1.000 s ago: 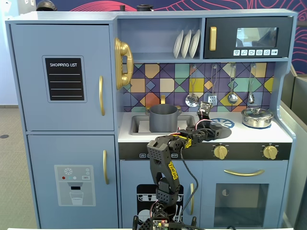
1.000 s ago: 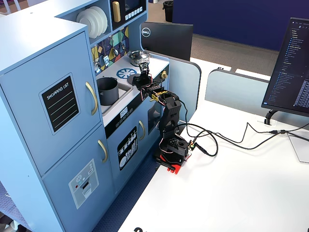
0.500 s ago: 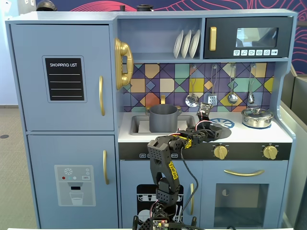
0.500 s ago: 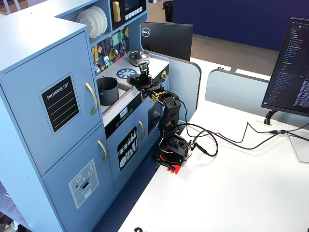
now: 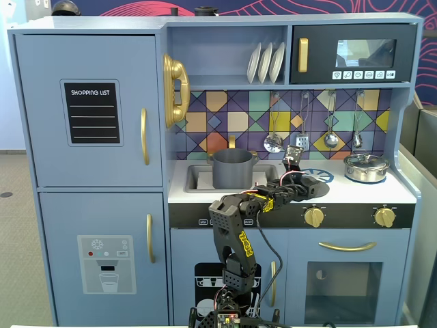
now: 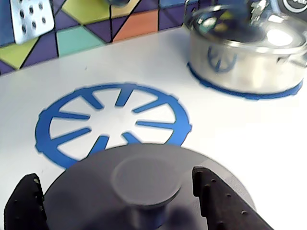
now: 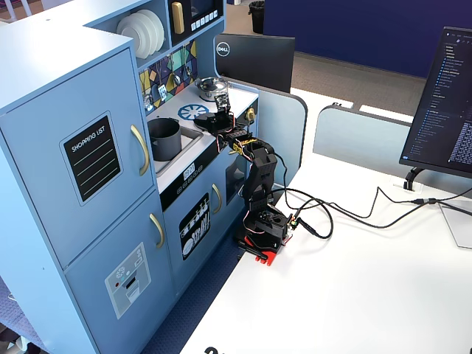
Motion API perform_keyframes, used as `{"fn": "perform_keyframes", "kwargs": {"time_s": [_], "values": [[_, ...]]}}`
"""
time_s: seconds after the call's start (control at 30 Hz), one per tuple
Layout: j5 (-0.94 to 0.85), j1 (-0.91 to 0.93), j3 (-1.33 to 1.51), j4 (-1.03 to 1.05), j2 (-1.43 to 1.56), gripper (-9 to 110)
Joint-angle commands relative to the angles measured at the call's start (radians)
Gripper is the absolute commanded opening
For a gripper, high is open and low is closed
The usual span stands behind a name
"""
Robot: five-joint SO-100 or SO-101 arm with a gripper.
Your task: Take off the lid from the gray recipient and place it on the counter
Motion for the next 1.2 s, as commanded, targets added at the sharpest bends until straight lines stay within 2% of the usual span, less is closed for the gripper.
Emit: {"fn": "perform_keyframes", "kwargs": {"time_s": [0.0, 0.27, 0.4, 0.5, 0.67, 0.83, 1.0, 1.17], "values": [[-0.003, 0.015, -0.015, -0.014, 0.074, 34], [-0.002, -0.005, -0.025, 0.021, 0.166, 32], [-0.006, -0.026, -0.025, 0.138, 0.311, 29], [-0.003, -0.049, 0.002, 0.341, 0.497, 22], [0.051, -0.158, -0.029, 0.865, 0.785, 2], [0.048, -0.336, -0.006, 1.262, 0.917, 0], [0.083, -0.529, 0.161, 1.410, 0.991, 0], [0.187, -0.661, 0.483, 1.353, 1.114, 0]]}}
